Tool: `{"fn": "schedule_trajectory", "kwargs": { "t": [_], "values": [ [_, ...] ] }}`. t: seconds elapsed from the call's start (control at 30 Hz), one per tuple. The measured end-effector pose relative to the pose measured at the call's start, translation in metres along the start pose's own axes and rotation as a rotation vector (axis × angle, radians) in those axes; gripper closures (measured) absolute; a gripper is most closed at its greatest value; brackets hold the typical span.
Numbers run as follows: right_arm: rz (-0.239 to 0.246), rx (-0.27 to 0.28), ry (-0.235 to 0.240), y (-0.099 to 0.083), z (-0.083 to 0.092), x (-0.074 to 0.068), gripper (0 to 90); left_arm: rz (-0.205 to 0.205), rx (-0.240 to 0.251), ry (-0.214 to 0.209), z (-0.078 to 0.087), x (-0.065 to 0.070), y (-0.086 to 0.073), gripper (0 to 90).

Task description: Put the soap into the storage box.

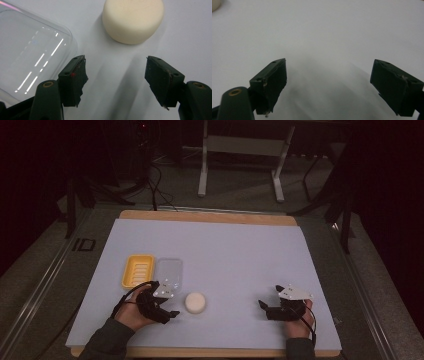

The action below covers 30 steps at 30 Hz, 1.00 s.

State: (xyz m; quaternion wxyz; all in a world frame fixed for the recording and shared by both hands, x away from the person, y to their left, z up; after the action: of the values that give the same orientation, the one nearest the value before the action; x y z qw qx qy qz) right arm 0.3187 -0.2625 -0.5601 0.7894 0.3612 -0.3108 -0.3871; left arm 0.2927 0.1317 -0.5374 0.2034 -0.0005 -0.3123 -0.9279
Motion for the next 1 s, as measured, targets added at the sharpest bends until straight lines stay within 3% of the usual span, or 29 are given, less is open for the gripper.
{"fn": "schedule_trajectory", "kwargs": {
  "t": [0.17,1.0],
  "values": [
    [0.004,0.006,-0.003,0.0,0.001,0.0,13.7,-0.005,-0.038,0.01,-0.001,-0.002,0.004,33.1],
    [-0.003,0.01,0.001,0.0,0.002,0.0,13.8,-0.097,-0.135,-0.063,-0.002,0.002,0.027,31.3]
  ]
}}
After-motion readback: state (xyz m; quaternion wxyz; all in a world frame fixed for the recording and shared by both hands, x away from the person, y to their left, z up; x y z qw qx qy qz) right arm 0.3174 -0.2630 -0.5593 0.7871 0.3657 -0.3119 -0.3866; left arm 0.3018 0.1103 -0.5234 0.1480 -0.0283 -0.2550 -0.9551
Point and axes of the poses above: each handheld gripper's, and its own axes: z roughly backward along the jaws, y roughly out of its top, x roughly to its right, the point moved 4 cm from there along -z, roughly forward along the jaws, and after that the axes turned 11 degrees about -y, right-handed, at the moved point
